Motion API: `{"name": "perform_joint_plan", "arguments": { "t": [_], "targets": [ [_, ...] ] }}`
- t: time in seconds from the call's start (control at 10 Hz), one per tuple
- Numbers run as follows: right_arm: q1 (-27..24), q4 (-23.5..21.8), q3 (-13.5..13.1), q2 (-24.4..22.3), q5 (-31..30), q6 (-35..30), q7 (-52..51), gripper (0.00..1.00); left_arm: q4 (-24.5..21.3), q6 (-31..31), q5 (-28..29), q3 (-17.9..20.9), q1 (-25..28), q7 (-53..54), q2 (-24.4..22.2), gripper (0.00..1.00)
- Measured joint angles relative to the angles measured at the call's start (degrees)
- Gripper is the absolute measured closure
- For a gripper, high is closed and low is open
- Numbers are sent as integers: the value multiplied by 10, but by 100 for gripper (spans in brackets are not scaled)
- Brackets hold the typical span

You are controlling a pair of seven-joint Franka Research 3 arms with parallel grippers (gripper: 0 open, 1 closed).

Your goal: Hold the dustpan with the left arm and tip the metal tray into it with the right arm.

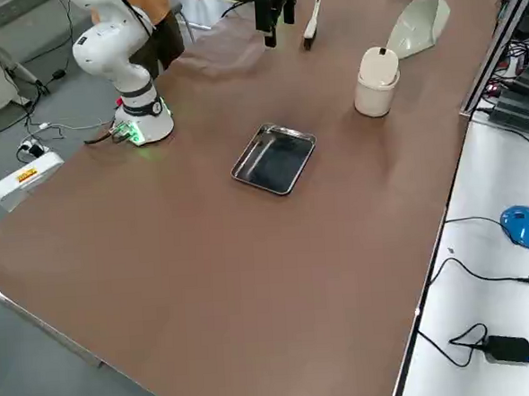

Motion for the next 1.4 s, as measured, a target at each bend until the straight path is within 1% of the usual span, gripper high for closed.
{"name": "perform_joint_plan", "arguments": {
  "t": [0.2, 0.4, 0.5, 0.6, 0.8, 0.9, 1.1, 1.2, 1.4],
  "targets": [
    [0, 0, 0, 0, 0, 0, 0, 0, -6, -16, -62, 2, 28, 3, -24, 67],
    [0, 0, 0, 0, 0, 0, 0, 0, -42, -43, -118, 1, 46, 5, -58, 67],
    [0, 0, -1, 0, 0, 0, 0, 0, -75, -50, -155, 1, 56, 5, -80, 67],
    [0, 0, -1, 0, 0, 0, 0, 0, -118, -51, -195, 0, 66, 6, -107, 67],
    [0, 0, 0, -1, 0, 0, 0, 0, -224, -53, -264, 1, 87, 7, -181, 67],
    [0, 0, 0, -1, 0, 0, 0, 0, -282, -57, -304, 0, 104, 36, -221, 67],
    [0, 0, 0, -1, 0, 0, 0, 0, -392, -61, -404, 0, 157, 160, -284, 67],
    [0, 0, 0, -1, 0, 0, 0, 0, -439, -61, -426, 0, 179, 211, -300, 67],
    [0, 1, 2, -1, 0, 1, 0, 0, -503, -59, -471, 0, 193, 283, -300, 67]
  ]
}}
